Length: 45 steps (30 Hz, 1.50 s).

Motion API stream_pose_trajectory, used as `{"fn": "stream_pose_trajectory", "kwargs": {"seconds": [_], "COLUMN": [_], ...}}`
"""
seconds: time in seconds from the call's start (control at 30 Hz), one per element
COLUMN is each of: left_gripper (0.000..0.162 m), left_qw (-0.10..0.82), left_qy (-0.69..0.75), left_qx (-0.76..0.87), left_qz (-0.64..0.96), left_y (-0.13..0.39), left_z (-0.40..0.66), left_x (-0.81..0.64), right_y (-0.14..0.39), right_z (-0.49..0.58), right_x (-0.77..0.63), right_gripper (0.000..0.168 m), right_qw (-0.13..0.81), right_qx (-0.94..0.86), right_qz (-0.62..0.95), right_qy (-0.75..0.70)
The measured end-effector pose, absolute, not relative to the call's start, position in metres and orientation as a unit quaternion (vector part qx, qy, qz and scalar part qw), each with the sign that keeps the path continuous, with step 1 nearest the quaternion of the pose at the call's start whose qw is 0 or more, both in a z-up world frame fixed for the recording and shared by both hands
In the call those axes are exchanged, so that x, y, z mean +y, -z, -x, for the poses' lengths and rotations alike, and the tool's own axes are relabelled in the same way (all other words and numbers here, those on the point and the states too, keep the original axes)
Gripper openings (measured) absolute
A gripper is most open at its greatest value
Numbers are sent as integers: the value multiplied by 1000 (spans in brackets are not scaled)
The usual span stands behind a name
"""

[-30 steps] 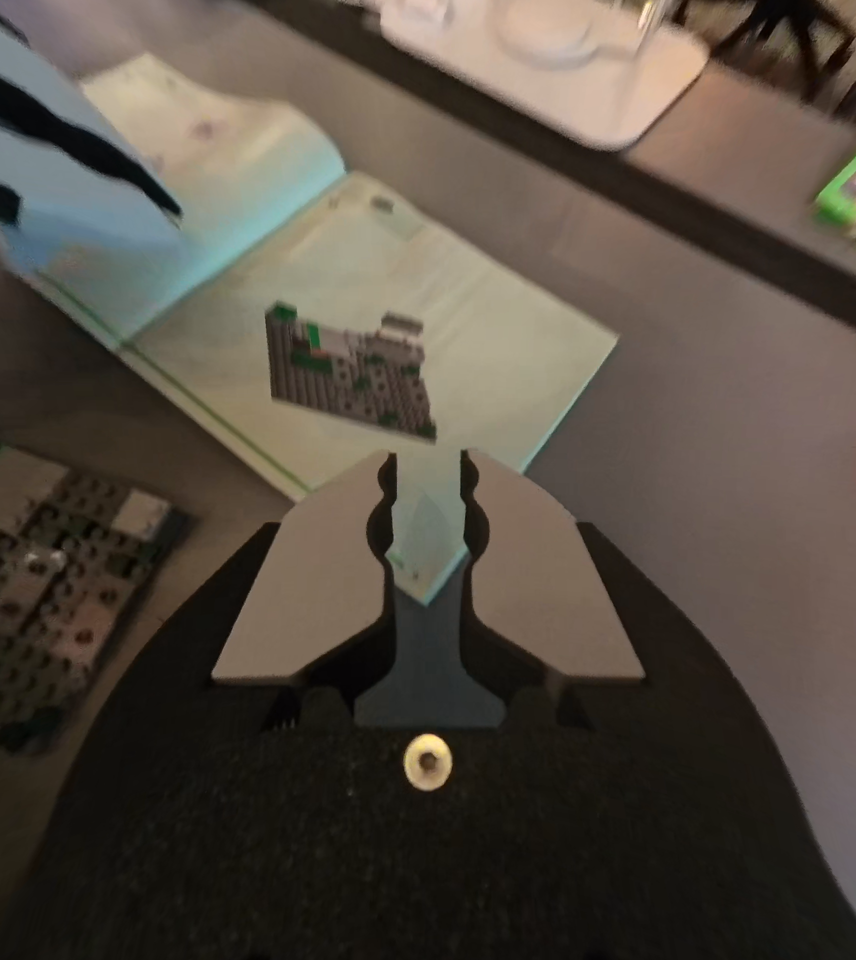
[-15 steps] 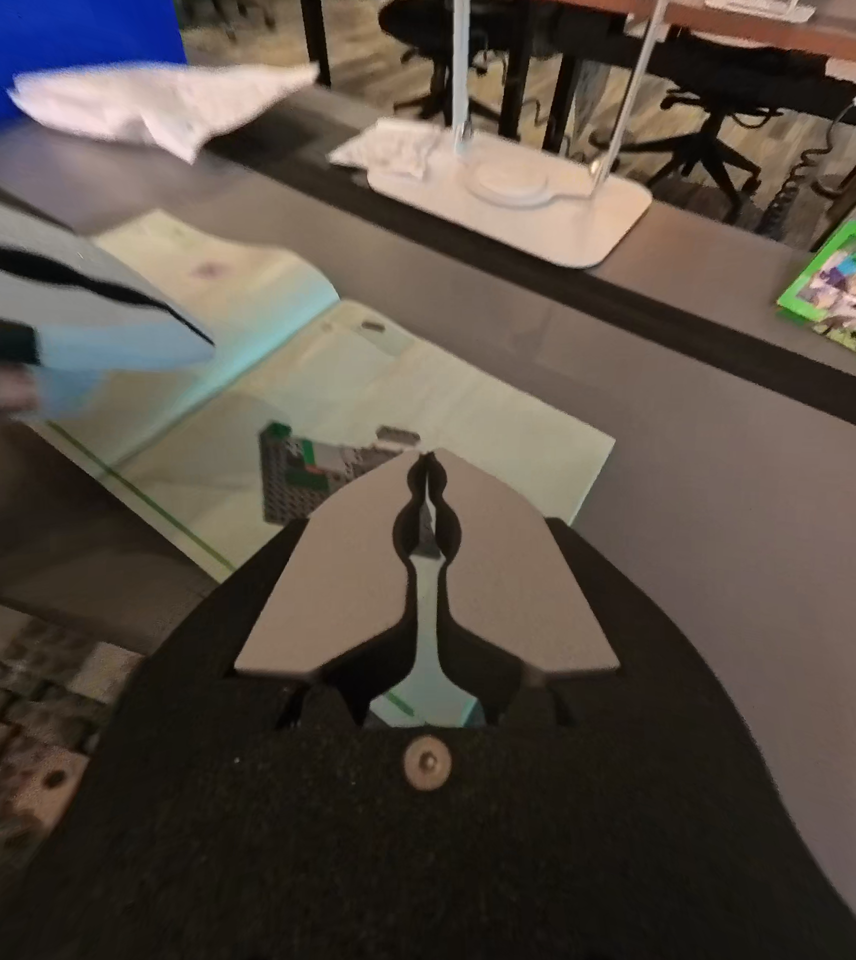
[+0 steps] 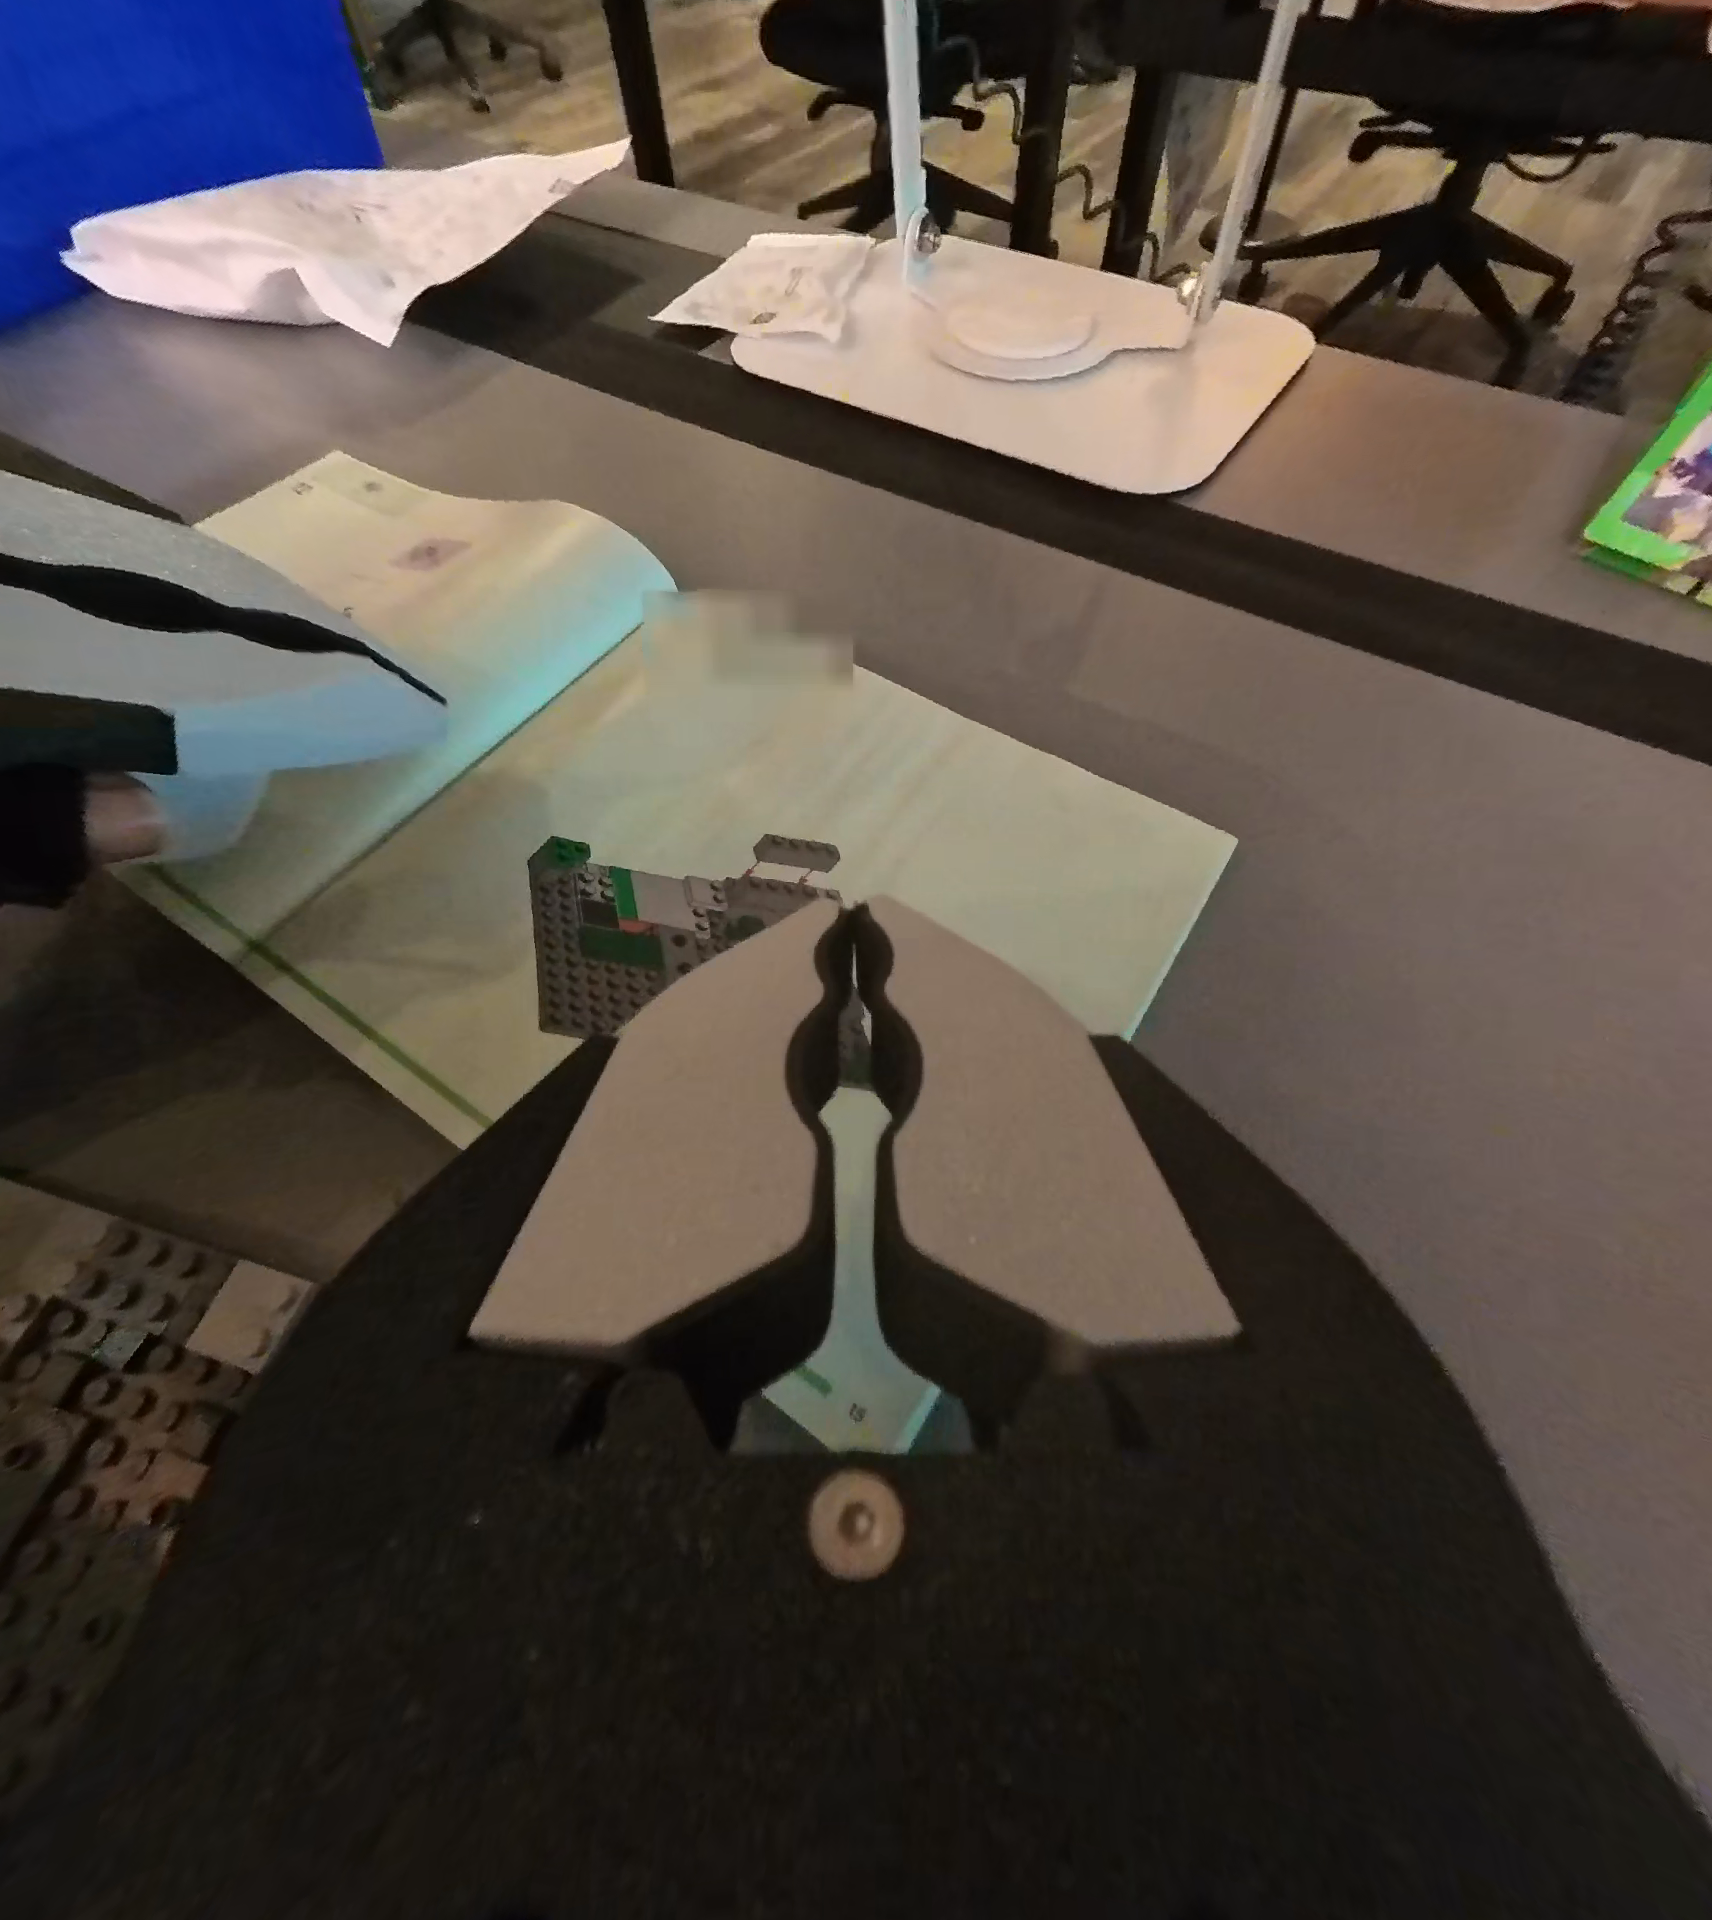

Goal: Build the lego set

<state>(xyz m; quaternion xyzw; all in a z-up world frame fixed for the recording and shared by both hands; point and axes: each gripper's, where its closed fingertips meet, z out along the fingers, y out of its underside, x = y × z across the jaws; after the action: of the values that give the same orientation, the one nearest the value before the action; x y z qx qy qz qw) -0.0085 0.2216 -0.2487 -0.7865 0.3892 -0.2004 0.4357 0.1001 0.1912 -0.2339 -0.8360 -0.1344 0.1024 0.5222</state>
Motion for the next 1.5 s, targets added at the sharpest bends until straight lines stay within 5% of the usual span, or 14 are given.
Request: {"fn": "stream_pose_trajectory", "kwargs": {"seconds": [1.5], "left_gripper": [0], "left_qw": [431], "left_qy": [142], "left_qx": [412], "left_qz": [790], "left_y": [258], "left_z": [14], "left_x": [226], "right_y": [253], "right_z": [-92], "right_x": [191], "right_gripper": [0], "right_qw": [489], "right_qx": [-186], "right_qz": [852], "right_qy": [-26]}}
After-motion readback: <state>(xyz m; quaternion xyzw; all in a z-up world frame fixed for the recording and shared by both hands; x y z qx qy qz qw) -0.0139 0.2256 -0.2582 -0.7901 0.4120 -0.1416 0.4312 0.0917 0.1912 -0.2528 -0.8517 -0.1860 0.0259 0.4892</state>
